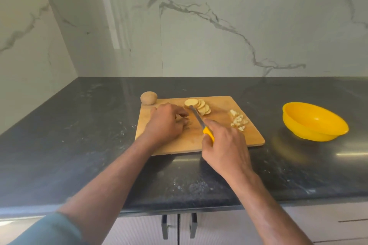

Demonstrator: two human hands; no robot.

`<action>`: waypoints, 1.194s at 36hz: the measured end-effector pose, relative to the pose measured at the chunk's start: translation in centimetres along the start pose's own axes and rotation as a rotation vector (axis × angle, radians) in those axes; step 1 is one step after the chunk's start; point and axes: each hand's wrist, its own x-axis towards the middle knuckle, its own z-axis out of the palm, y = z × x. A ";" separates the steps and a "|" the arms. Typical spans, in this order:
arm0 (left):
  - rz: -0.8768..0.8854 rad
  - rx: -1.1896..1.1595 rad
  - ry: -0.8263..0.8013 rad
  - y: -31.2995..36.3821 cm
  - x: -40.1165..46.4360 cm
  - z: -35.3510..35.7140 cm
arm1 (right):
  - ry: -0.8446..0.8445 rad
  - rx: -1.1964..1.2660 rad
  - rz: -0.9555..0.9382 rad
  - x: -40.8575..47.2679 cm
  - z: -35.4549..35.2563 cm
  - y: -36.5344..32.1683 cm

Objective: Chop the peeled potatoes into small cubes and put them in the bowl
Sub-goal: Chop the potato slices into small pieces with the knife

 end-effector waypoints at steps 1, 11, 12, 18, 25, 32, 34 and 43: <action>0.015 -0.002 0.005 0.0 0.0 0.0 | -0.007 0.003 0.017 0.2 0.0 0.0; 0.010 -0.152 0.051 0.1 -0.2 0.1 | -0.075 0.021 0.055 0.9 0.4 -1.4; 0.014 -0.154 0.052 0.1 -0.2 0.1 | -0.075 0.016 0.050 1.0 0.4 -1.5; 0.032 -0.185 0.019 0.1 -0.1 0.0 | -0.089 -0.029 0.030 1.1 0.4 -1.9; 0.074 -0.175 -0.073 -0.4 0.6 0.0 | -0.154 -0.027 0.022 1.3 0.3 -2.3; 0.061 -0.089 -0.052 -0.1 0.7 0.4 | -0.211 0.028 0.043 0.6 -0.4 -2.1; 0.074 -0.066 -0.056 0.0 0.6 0.3 | -0.217 0.027 0.043 0.1 -0.7 -1.9; 0.118 0.036 -0.089 0.6 0.4 0.1 | -0.216 0.027 0.040 -1.6 -2.3 -1.3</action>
